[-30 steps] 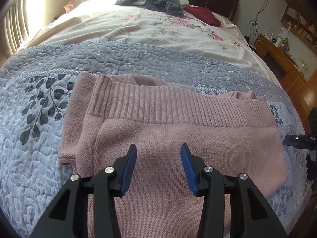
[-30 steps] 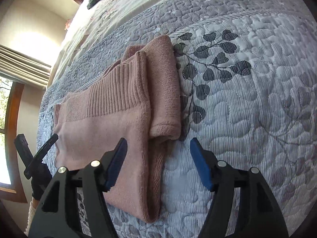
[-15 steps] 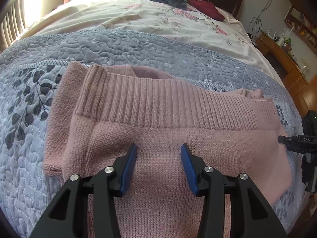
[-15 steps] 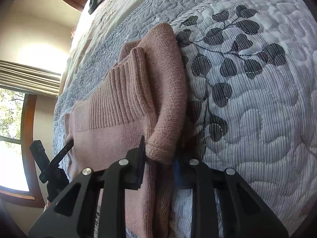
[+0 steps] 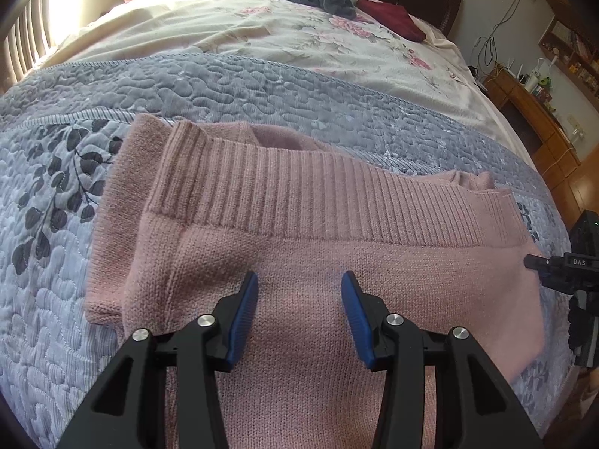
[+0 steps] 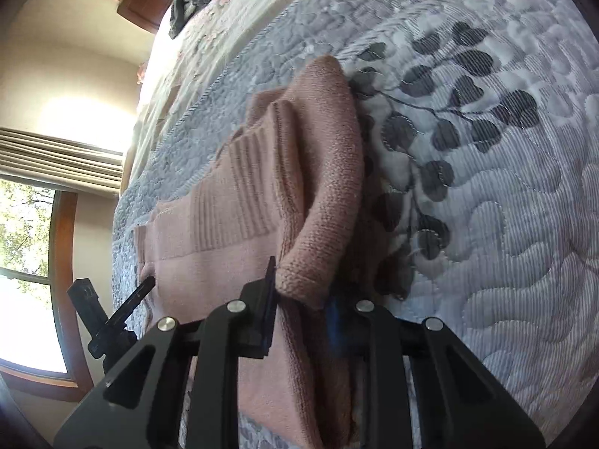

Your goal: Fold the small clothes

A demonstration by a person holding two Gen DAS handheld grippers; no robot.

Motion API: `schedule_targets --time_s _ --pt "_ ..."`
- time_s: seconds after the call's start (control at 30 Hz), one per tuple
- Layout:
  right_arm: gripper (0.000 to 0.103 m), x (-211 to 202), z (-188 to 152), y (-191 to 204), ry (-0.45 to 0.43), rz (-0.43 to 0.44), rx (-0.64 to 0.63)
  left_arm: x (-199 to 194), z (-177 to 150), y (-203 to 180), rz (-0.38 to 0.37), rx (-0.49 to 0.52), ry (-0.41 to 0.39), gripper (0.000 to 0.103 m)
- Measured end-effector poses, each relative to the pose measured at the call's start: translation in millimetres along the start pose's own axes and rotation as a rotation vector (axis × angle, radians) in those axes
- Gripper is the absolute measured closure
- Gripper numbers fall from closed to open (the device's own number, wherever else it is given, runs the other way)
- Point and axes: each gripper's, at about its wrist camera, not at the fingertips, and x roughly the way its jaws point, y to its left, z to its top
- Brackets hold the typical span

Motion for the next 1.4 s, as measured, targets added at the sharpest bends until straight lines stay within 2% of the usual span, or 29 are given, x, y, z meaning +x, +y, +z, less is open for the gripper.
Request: schedule_targets --time_s 0.1,0.23,0.37,0.5,0.6,0.7,0.8,0.83,0.87,0.93,1.07,1.2,1.3,1.4 --pt "0.082 -7 0 52 0.000 -0.007 -0.118 -17 -4 0 -0.026 0.005 -0.017 0.056" --pt "0.083 4 -2 117 0.024 0.010 -0.226 -31 -11 2 -0.061 -0.002 -0.018 0.056" --pt "0.083 37 -10 166 0.081 -0.022 -0.313 -41 -14 6 -0.076 -0.008 -0.028 0.056" --pt "0.084 81 -17 189 0.148 -0.088 -0.333 -48 -15 14 -0.105 -0.037 -0.041 0.056" --pt "0.084 109 -21 191 0.185 -0.142 -0.329 -51 -14 19 -0.127 -0.061 -0.045 0.056" --pt "0.081 126 -22 185 0.208 -0.162 -0.315 -52 -14 22 -0.149 -0.079 -0.043 0.056" --pt "0.071 130 -22 180 0.228 -0.121 -0.286 -49 -12 22 -0.177 -0.109 -0.036 0.056" --pt "0.063 128 -21 179 0.238 -0.092 -0.270 -48 -11 21 -0.194 -0.124 -0.032 0.056" --pt "0.058 125 -20 178 0.251 -0.058 -0.255 -47 -10 20 -0.213 -0.140 -0.030 0.056" --pt "0.057 115 -17 177 0.266 -0.020 -0.229 -44 -7 15 -0.263 -0.170 -0.026 0.056" --pt "0.057 72 -13 174 0.203 0.028 -0.225 -34 1 0 -0.362 -0.219 -0.007 0.055" --pt "0.056 30 -10 150 0.133 -0.002 -0.218 -11 10 -21 -0.409 -0.243 0.037 0.052" --pt "0.055 11 -13 117 0.101 -0.055 -0.188 9 14 -33 -0.460 -0.287 0.080 0.050" --pt "0.055 3 -21 81 0.097 -0.061 -0.143 29 15 -39 -0.453 -0.331 0.112 0.050"
